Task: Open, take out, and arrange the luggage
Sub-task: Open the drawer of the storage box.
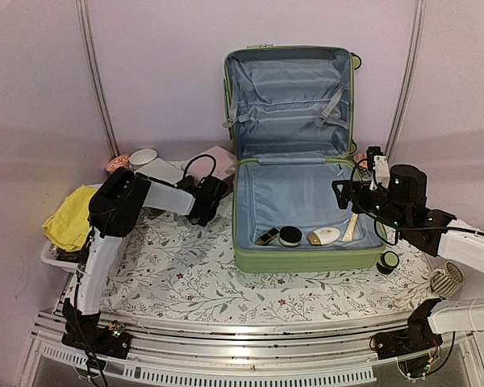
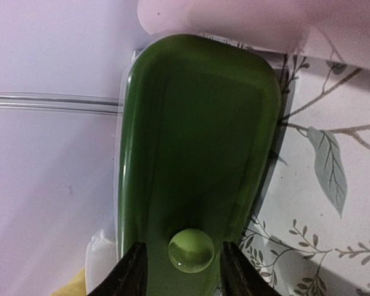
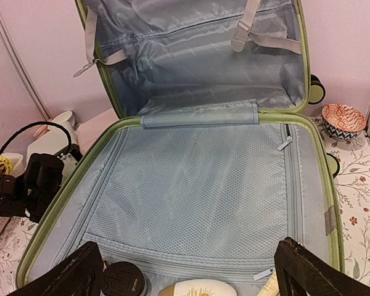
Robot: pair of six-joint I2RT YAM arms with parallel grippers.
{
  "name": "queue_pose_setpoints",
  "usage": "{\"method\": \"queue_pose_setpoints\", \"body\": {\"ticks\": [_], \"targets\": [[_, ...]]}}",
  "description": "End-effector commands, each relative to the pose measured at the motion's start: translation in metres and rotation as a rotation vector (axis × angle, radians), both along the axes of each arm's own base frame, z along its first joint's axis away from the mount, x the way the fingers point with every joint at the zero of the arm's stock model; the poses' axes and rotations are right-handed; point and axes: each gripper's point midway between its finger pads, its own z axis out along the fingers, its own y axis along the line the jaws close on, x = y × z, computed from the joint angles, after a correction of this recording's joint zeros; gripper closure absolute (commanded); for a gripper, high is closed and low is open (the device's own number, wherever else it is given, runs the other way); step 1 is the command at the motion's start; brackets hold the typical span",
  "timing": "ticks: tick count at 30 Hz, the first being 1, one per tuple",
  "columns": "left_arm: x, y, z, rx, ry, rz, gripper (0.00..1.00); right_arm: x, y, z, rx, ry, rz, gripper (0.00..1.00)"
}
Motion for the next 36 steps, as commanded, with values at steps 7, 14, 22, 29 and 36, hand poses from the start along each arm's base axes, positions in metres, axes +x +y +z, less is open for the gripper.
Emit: {"method": "queue_pose_setpoints", "body": {"ticks": [7,14,22,29,36], "targets": [[-0.01,0.005,-0.015,0.025,0.067,0.001,0.57,0.0,0.0,0.02,0.029,-0.032,0.003,0.01],[-0.012,0.011,-0.015,0.033,0.069,0.013,0.67,0.0,0.001,0.02,0.029,-0.032,0.006,0.01],[-0.017,0.01,-0.006,0.043,0.06,0.012,0.85,-0.002,0.0,0.019,0.032,-0.031,0.006,0.01],[-0.037,0.003,-0.003,0.046,0.061,-0.009,0.91,-0.002,0.002,0.022,0.04,-0.035,0.013,0.01],[-0.046,-0.001,-0.001,0.009,0.053,-0.008,0.75,-0.005,0.002,0.026,0.053,-0.04,0.024,0.01]]}}
